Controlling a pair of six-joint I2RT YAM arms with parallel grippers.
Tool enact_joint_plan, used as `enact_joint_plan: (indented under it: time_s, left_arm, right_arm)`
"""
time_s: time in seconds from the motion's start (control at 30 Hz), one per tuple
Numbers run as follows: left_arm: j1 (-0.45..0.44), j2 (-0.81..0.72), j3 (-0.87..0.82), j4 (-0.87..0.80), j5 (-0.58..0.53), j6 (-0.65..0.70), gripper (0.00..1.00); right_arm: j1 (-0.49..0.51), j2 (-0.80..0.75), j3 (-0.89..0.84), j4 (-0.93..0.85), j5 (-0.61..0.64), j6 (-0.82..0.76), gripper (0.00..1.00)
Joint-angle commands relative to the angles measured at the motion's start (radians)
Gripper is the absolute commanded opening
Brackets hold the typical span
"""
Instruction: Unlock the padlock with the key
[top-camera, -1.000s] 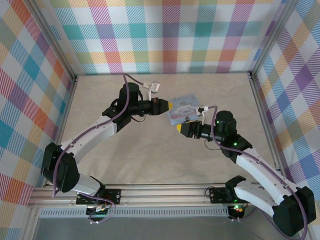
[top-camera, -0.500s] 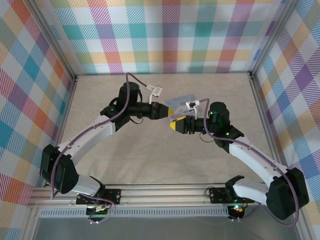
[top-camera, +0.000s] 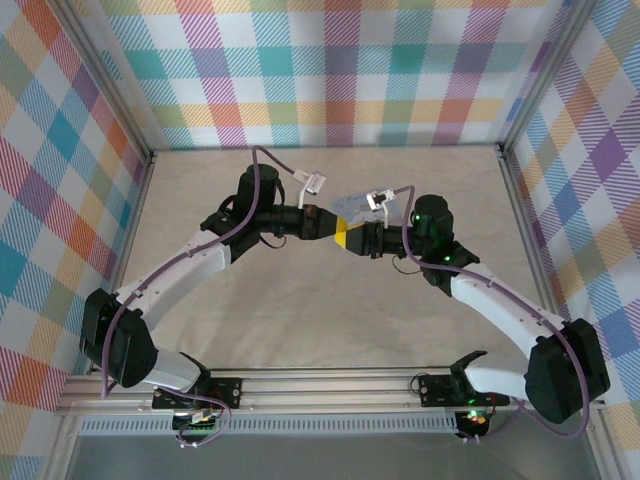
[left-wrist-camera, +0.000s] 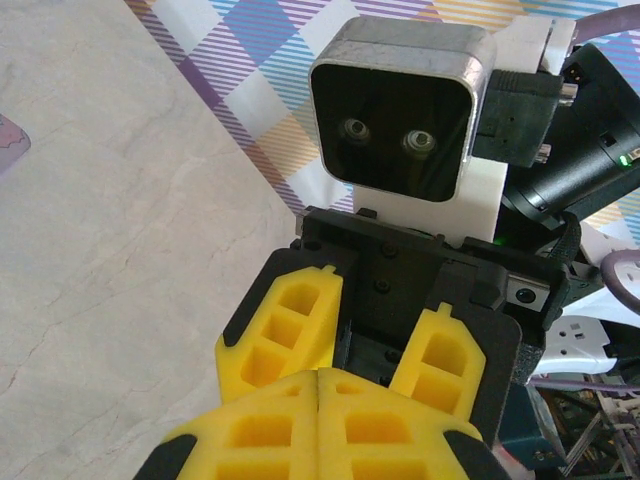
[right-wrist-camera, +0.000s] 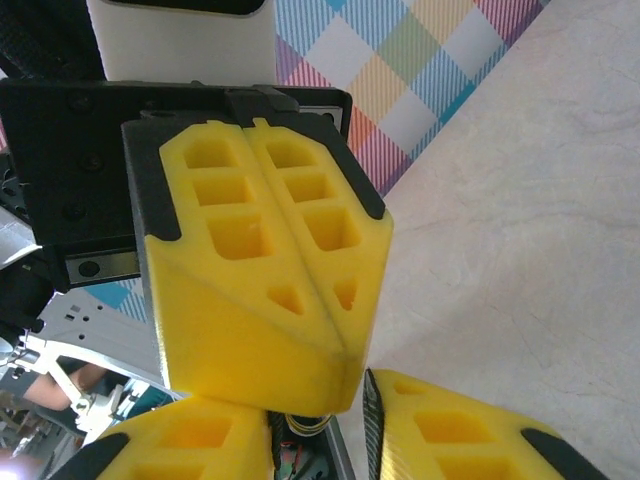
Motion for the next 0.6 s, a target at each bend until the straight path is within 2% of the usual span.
enact_joint_plan:
  time_s: [0.0,0.23,0.27,0.43,0.57]
  left_arm:
    - [-0.009,-0.018,0.004,0.011,0.022,0.018,0.00]
    - [-0.009,-0.020,0.002,0.019,0.020,0.011,0.00]
    - [-0.009,-0.020,0.003,0.021,0.014,0.007,0.03]
    - [-0.004,-0.039,-0.001,0.043,-0.056,-0.029,0.28]
    - [0.022,-0.067,-0.031,0.120,-0.114,-0.116,0.47]
  right_arm:
    - [0.011,0.010,0.033,0.061,-0.017,0.016,0.24]
    - [0.012,-0.002,0.021,0.046,0.014,0.009,0.02]
    - [0.012,-0.008,0.017,0.038,0.022,0.008,0.00]
    - [0.012,-0.047,-0.023,0.009,0.080,0.008,0.00]
    - [0.014,-0.076,-0.060,-0.010,0.121,0.022,0.00]
